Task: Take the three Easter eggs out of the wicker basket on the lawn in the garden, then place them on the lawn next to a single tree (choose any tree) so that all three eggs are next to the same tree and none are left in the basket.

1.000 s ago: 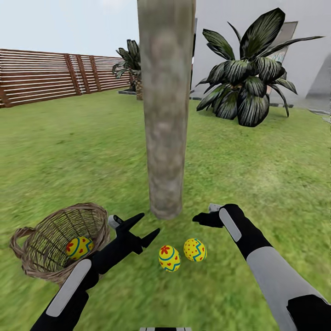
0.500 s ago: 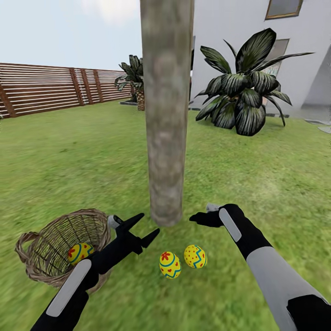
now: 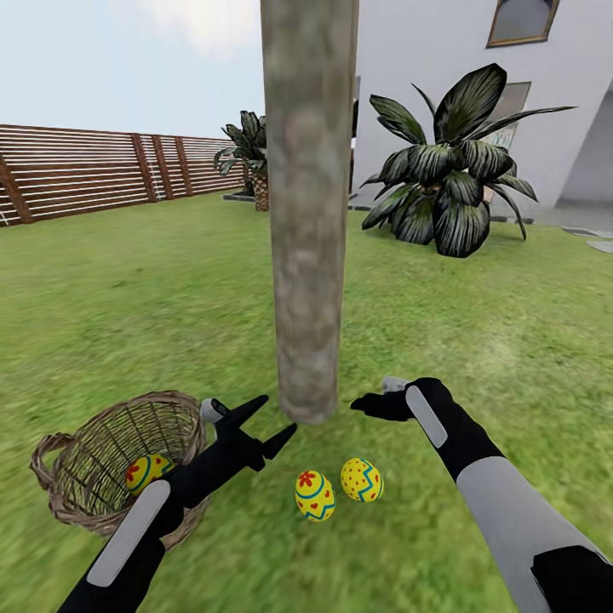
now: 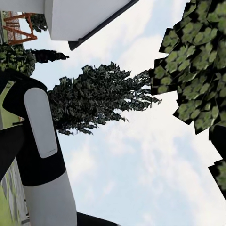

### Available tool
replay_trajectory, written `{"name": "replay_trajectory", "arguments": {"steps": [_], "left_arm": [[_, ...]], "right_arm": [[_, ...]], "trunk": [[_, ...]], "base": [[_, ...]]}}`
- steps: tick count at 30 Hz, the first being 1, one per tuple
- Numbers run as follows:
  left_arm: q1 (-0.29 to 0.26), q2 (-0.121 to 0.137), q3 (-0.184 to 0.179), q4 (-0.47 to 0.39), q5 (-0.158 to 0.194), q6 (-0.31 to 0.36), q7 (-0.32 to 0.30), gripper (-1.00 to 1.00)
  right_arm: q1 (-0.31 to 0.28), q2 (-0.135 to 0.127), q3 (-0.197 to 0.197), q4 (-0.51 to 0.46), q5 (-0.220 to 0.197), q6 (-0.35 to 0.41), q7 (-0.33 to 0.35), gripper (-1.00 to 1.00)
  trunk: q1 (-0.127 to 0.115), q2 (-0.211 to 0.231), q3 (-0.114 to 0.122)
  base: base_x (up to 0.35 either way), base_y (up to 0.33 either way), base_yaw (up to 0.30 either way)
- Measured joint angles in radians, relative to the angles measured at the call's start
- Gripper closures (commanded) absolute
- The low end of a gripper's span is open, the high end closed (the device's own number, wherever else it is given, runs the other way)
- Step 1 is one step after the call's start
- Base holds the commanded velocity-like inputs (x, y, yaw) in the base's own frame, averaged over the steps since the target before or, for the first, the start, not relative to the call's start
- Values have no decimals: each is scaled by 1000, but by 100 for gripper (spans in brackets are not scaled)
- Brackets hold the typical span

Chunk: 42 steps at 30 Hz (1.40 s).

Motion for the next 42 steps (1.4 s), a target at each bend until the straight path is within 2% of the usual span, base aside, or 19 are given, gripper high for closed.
{"name": "replay_trajectory", "arguments": {"steps": [20, 39, 42], "left_arm": [[0, -1, -1, 2, -1, 0, 0, -100], [0, 2, 3, 2, 9, 3, -2, -100], [0, 3, 4, 2, 9, 3, -2, -100]], "right_arm": [[0, 0, 0, 0, 0, 2, 0, -100], [0, 2, 9, -2, 0, 7, 1, -100], [0, 3, 10, -3, -1, 7, 1, -100]], "trunk": [[0, 0, 0], [0, 0, 0], [-1, 1, 11]], "base": [[0, 259, 13], [0, 5, 277], [0, 0, 294]]}}
